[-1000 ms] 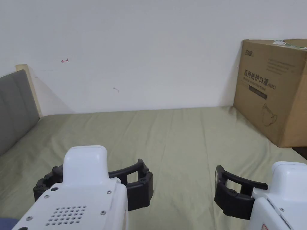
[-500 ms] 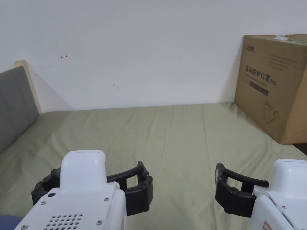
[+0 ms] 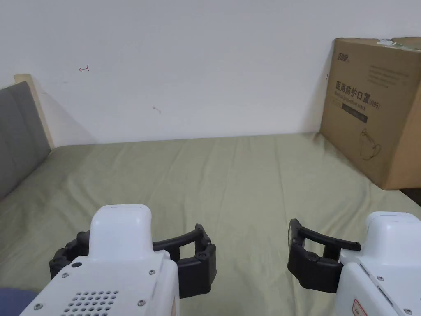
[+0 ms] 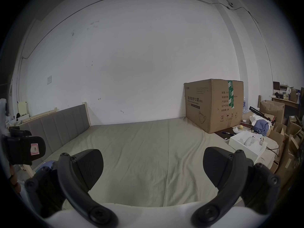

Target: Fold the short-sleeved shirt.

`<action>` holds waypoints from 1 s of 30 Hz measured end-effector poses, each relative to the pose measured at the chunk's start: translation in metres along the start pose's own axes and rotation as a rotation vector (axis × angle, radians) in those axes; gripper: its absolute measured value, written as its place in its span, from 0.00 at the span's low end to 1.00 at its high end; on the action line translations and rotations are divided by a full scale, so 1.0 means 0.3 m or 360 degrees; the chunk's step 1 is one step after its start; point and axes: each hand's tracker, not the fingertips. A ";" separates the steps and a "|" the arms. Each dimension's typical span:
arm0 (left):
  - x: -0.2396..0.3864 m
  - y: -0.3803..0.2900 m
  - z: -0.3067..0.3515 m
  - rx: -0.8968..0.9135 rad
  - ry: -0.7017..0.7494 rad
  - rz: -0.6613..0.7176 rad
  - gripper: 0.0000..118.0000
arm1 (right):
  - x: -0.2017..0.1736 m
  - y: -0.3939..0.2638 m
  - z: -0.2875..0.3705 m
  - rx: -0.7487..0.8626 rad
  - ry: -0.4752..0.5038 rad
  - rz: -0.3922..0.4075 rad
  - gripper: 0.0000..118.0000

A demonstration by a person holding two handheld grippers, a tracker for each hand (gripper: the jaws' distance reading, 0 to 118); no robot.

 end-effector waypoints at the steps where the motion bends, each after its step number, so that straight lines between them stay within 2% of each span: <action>1: 0.001 0.001 -0.003 -0.0007 0.0005 -0.0007 0.98 | 0.000 0.000 -0.001 -0.0005 0.0008 -0.0004 1.00; 5: -0.008 0.020 0.004 -0.0097 0.0009 0.0024 0.98 | -0.001 0.000 -0.004 -0.0008 0.0012 -0.0010 1.00; 14: -0.019 0.028 0.026 -0.0065 -0.0109 0.0044 0.98 | -0.004 0.000 -0.010 -0.0021 0.0022 -0.0008 1.00; 30: -0.043 0.030 0.012 0.0022 0.0023 0.0064 0.98 | 0.004 0.004 -0.016 -0.0031 0.0014 -0.0002 1.00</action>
